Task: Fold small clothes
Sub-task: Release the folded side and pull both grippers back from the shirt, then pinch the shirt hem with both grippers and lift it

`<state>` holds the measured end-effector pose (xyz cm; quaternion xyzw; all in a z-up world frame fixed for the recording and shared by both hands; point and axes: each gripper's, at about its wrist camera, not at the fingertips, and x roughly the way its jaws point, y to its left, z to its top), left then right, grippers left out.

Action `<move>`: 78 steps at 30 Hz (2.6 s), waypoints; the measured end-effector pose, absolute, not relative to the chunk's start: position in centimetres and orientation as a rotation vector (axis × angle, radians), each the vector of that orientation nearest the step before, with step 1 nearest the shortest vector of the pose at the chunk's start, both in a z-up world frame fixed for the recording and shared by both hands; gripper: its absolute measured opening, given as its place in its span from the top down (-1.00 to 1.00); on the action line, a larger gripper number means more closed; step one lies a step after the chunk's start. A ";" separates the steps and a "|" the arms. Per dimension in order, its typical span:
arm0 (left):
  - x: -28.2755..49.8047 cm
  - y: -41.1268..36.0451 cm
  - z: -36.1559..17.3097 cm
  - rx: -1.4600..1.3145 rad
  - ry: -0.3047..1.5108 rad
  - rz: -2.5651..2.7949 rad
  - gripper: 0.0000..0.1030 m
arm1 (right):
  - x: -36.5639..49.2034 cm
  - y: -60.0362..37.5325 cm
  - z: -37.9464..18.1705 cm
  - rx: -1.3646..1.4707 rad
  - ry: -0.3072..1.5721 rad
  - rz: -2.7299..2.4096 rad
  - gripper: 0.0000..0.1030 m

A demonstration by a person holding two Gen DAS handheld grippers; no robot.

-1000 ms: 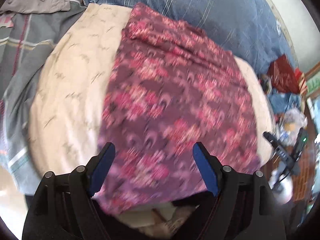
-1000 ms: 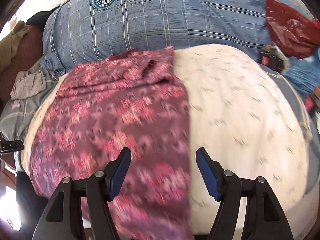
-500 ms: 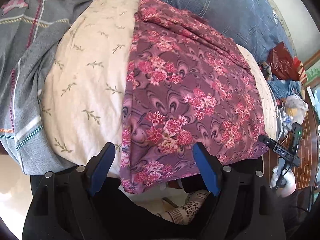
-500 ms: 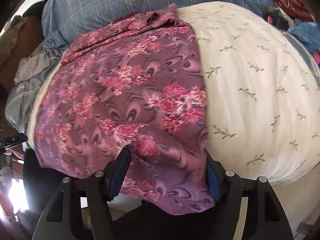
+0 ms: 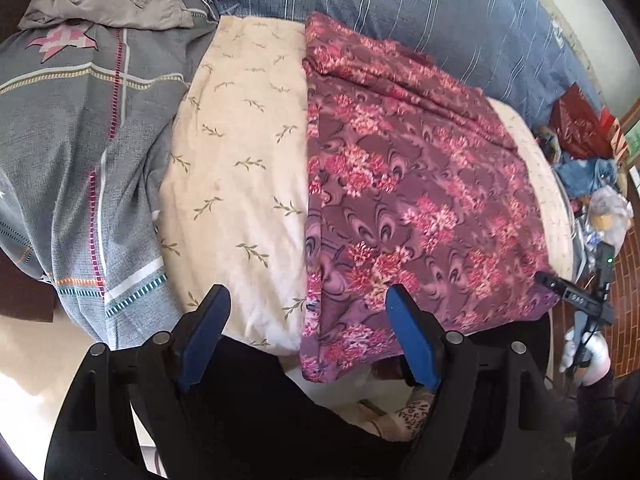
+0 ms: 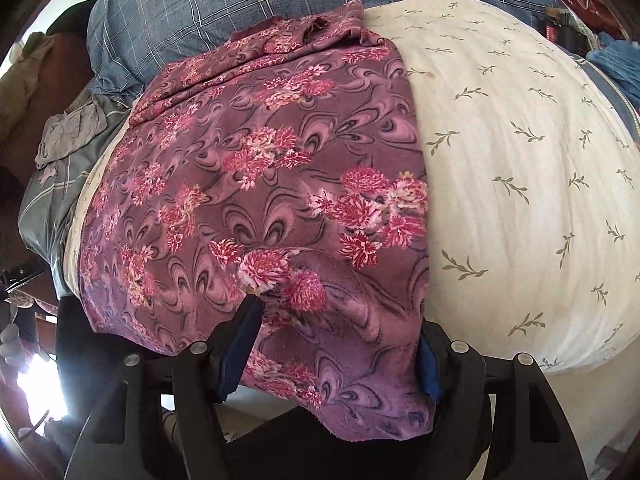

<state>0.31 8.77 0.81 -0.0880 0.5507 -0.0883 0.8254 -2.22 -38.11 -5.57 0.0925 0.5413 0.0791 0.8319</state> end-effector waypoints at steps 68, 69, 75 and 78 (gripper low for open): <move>10.8 12.1 1.3 -0.719 1.039 -0.461 0.94 | 5.4 -42.9 2.3 0.776 0.724 0.465 0.93; 11.8 12.6 1.6 -0.728 1.026 -0.452 0.94 | 6.2 -43.0 2.4 0.783 0.709 0.464 0.93; 19.7 13.1 2.9 -0.740 0.960 -0.409 0.94 | 14.0 -43.4 2.9 0.833 0.634 0.450 0.93; 24.3 13.4 2.8 -0.759 0.935 -0.381 0.94 | 19.0 -43.9 2.4 0.887 0.604 0.432 0.93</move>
